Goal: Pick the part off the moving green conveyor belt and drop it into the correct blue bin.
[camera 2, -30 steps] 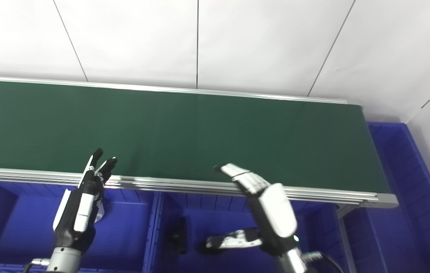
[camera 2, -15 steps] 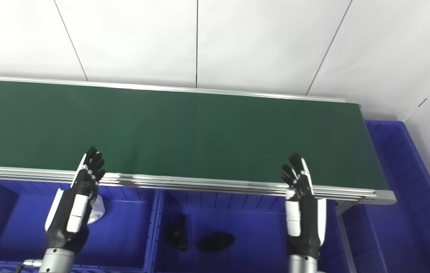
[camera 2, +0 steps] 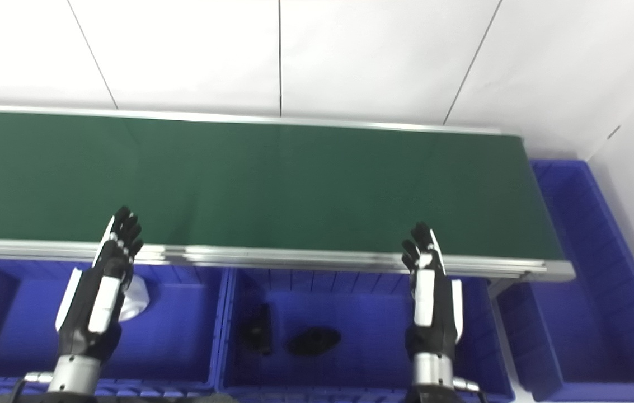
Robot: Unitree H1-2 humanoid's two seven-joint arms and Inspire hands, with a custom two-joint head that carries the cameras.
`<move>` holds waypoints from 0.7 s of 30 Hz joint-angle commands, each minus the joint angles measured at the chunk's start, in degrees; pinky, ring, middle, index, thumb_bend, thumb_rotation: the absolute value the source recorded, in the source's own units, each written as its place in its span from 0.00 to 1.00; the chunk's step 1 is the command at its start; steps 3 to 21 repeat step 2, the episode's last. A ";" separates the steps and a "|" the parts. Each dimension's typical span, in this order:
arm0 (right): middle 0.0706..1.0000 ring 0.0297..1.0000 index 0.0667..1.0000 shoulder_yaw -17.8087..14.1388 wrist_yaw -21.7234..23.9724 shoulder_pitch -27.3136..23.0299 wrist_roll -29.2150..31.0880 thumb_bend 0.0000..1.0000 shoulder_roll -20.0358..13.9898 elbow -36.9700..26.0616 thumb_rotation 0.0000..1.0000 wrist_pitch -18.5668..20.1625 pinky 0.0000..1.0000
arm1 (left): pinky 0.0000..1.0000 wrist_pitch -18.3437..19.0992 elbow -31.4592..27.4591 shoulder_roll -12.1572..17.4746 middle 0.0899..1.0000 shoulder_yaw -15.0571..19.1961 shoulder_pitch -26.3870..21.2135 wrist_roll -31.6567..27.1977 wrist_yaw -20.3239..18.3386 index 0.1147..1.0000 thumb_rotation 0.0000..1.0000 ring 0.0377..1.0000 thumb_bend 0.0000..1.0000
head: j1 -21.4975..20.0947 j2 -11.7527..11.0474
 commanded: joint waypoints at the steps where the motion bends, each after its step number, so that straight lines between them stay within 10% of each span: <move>1: 0.94 0.92 0.95 -0.14 1.06 -0.44 0.18 0.77 0.77 -2.19 0.98 0.50 0.94 | 1.00 -1.41 -1.98 0.28 1.00 0.14 -0.18 0.24 -0.08 1.00 0.91 1.00 0.63 | 0.07 0.04; 21: 0.94 0.92 0.95 -0.13 1.10 -0.39 0.00 0.75 0.94 -2.38 0.98 0.74 0.94 | 1.00 -1.56 -1.84 0.33 1.00 0.15 -0.16 0.12 -0.18 1.00 0.90 1.00 0.62 | 0.04 -0.07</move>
